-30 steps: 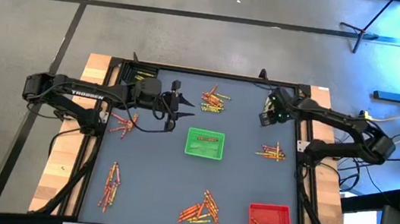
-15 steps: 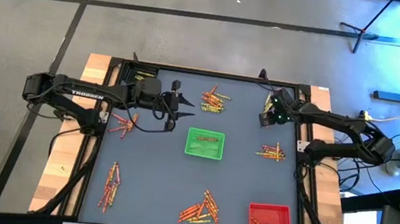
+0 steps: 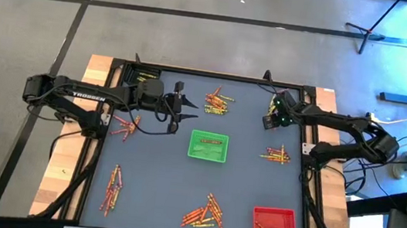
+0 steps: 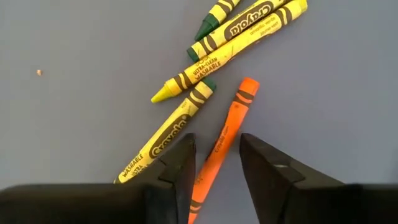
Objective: Sort crayons
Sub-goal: Put the orange crayon into the red bin
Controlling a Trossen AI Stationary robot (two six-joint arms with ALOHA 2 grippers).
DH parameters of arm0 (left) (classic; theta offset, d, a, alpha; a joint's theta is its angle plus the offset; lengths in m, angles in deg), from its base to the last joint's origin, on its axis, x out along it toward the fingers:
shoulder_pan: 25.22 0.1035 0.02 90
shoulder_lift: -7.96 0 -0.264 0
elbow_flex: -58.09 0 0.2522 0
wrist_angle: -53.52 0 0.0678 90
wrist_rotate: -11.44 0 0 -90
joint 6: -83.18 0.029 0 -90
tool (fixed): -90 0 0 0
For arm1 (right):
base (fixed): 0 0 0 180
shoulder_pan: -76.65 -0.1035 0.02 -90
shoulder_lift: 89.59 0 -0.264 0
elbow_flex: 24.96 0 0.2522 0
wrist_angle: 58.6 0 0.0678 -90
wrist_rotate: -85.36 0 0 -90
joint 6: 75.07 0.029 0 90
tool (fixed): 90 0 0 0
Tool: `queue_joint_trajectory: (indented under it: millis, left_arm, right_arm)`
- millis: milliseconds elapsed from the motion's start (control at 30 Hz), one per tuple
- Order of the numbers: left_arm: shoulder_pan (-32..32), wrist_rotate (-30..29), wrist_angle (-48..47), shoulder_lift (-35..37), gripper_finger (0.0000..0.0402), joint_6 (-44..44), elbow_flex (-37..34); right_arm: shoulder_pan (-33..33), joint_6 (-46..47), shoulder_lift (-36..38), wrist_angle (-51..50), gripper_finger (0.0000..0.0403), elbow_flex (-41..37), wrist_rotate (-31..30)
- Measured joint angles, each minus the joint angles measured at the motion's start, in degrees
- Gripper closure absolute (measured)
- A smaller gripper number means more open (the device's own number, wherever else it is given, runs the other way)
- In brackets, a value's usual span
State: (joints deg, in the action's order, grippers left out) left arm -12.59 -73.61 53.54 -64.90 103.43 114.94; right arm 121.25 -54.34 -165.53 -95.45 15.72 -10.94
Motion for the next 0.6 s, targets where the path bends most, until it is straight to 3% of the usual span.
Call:
queue_joint_trajectory:
  millis: [333,600]
  left_arm:
    - [0.0,0.0,0.0,0.0,0.0274,0.0,0.0]
    - [0.0,0.0,0.0,0.0,0.0274,1.1,0.0]
  right_arm:
    - [0.0,-3.1,0.0,-4.1,0.0388,3.0,-2.1]
    - [-1.7,-5.2,3.9,-13.2,0.0383,6.4,-3.7]
